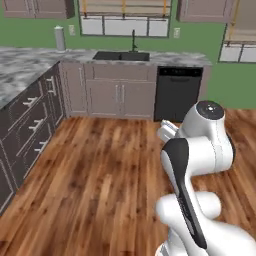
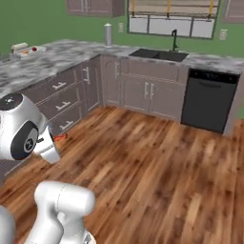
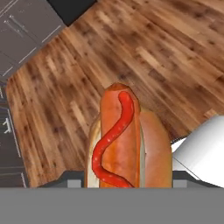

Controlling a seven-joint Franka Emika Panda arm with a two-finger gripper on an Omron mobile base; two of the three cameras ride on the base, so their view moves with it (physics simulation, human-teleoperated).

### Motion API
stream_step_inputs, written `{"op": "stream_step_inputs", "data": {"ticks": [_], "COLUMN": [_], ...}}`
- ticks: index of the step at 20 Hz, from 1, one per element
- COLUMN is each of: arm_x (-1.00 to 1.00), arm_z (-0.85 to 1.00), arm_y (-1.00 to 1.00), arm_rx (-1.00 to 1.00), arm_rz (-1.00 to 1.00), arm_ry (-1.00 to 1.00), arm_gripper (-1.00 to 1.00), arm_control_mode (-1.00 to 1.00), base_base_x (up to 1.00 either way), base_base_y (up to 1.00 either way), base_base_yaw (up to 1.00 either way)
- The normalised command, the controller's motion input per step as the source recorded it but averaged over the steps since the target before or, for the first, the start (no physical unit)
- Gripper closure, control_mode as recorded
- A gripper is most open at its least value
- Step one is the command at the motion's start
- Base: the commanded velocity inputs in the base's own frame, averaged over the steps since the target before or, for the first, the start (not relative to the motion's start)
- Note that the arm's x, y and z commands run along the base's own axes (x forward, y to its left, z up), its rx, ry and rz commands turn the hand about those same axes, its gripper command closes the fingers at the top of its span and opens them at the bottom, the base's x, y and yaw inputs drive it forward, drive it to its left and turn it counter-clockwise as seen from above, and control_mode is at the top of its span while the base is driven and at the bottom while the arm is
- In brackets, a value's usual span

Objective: Place the cold items (carrot and tomato) from the fridge in one tupperware on the dining counter. Place the warm items (kebab skewer and hot dog) in the stove area in another tupperware.

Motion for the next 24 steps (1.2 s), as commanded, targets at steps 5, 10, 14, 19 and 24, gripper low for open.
{"op": "stream_step_inputs", "data": {"ticks": [5,10,14,19,24], "arm_x": [0.0,0.0,0.0,0.0,0.0], "arm_z": [0.0,0.0,0.0,0.0,0.0], "arm_y": [0.0,0.0,0.0,0.0,0.0], "arm_rx": [0.0,0.0,0.0,0.0,0.0], "arm_rz": [0.0,0.0,0.0,0.0,0.0], "arm_ry": [0.0,0.0,0.0,0.0,0.0], "arm_gripper": [1.0,1.0,1.0,1.0,1.0], "arm_control_mode": [1.0,1.0,1.0,1.0,1.0], "base_base_x": [-0.51,-0.48,-0.11,0.0,0.23], "base_base_y": [0.3,0.7,1.0,1.0,1.0], "base_base_yaw": [0.75,0.69,0.51,0.38,0.21]}}
